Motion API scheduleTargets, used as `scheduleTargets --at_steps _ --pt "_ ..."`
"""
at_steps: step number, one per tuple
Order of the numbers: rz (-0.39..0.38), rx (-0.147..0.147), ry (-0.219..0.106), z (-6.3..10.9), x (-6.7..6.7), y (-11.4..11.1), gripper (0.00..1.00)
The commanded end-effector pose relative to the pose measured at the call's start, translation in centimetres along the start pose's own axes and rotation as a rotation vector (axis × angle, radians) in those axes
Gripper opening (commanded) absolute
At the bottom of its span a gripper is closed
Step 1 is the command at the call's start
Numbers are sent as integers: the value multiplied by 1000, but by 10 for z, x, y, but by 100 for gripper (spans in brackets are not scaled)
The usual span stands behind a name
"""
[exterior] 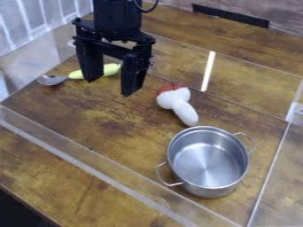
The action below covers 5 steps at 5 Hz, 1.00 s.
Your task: Put the mushroom in the silver pot
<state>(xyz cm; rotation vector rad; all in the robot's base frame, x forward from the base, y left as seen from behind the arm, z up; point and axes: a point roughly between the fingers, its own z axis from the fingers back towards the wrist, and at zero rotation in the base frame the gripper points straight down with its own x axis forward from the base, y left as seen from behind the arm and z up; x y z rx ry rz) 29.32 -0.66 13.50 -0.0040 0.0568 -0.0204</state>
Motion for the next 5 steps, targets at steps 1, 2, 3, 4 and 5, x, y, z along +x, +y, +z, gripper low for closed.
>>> scheduleTargets --at_steps 1,2,3,4,5 --pt "-9 -1 41 -15 -8 -1 100" --pt "26 -3 74 -37 -3 -5 100" --pt "197 -15 66 -50 24 -23 100" --pt "445 -44 33 -42 47 -50 100" --pt "692 -82 7 -37 68 -64 100"
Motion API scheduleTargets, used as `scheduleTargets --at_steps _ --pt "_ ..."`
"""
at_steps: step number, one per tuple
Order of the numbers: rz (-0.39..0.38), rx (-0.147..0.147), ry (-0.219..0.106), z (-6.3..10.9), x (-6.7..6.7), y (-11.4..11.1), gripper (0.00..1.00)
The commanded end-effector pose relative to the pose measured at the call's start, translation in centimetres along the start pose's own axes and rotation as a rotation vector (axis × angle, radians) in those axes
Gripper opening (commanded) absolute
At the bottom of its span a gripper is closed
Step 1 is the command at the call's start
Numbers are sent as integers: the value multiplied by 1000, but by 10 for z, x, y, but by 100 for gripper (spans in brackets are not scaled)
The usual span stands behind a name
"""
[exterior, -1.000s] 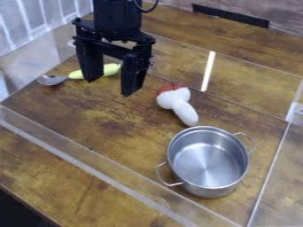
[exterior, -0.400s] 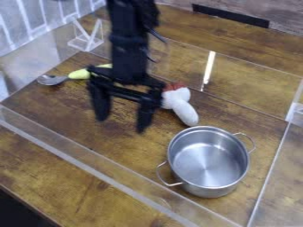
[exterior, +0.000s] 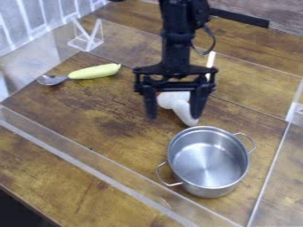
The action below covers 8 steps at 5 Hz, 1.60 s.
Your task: Put the mushroom in the silver pot
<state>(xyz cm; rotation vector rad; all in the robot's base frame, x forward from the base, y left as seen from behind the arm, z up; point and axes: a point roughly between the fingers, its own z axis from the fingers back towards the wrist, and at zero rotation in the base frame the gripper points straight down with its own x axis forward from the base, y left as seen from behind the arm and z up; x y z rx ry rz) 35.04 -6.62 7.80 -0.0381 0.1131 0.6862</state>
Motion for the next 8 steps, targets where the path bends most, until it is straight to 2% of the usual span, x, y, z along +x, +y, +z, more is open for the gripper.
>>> scheduleTargets --at_steps 1,2,3,4,6,8 --pt "145 -70 -59 14 5 -22 100" --pt "258 -89 -76 8 9 -31 100" --pt "338 -98 -88 -5 22 -43 100" --pt "374 -92 -105 -16 34 -51 100" --pt "462 -76 -113 -6 37 -37 100" --pt "294 -44 -108 13 44 -43 100"
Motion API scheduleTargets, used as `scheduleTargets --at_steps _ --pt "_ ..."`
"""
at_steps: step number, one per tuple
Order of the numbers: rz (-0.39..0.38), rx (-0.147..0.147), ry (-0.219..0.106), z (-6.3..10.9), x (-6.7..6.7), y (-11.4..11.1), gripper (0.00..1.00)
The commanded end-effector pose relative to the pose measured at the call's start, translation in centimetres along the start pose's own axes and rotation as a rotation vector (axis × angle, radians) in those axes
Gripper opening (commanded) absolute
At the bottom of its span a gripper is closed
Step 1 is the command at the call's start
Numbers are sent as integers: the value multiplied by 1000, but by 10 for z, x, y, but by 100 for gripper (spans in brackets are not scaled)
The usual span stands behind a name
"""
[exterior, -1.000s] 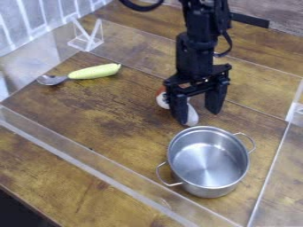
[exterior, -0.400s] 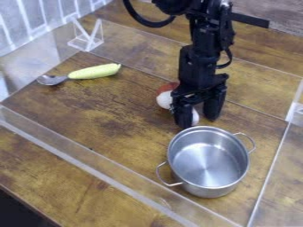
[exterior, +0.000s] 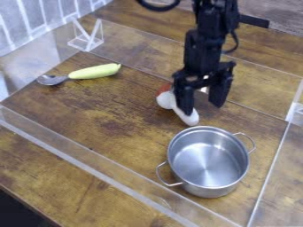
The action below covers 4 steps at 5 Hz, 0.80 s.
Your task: Put the mushroom in the silver pot
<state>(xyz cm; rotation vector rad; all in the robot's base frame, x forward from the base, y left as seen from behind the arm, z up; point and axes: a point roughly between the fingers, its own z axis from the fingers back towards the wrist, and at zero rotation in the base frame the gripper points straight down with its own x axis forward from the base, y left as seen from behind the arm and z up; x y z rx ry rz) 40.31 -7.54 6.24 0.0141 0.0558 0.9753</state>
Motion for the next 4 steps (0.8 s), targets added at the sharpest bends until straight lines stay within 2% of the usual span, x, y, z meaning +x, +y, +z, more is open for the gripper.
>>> scheduleTargets --at_steps 1,3,4 --pt "-8 -49 -34 20 16 -10 100" --pt "211 -26 -41 20 28 -2 100" --pt "199 -5 -49 12 31 -9 100"
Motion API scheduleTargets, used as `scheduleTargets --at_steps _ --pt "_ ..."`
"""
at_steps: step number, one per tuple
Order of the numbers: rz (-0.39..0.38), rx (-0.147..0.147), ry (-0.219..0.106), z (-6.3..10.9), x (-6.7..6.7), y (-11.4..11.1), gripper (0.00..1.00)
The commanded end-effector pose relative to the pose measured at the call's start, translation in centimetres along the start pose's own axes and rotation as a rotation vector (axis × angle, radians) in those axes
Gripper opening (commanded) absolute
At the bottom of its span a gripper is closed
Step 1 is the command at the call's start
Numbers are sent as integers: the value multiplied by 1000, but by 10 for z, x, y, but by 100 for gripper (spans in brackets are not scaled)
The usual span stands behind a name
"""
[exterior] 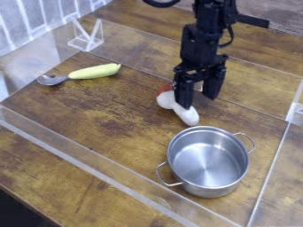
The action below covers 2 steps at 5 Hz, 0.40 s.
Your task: Put the mushroom in the silver pot
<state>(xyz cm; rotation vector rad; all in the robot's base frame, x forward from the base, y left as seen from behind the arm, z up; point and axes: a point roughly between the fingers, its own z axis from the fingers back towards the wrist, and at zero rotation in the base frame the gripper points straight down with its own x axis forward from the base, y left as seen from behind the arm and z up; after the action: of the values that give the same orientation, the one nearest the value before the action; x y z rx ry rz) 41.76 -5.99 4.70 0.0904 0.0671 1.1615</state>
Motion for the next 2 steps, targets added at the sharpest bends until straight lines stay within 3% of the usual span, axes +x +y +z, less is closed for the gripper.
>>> scheduleTargets --at_steps 1,2 --pt "-7 -50 -30 19 10 -11 100" --pt "-8 -24 -32 6 8 -9 100"
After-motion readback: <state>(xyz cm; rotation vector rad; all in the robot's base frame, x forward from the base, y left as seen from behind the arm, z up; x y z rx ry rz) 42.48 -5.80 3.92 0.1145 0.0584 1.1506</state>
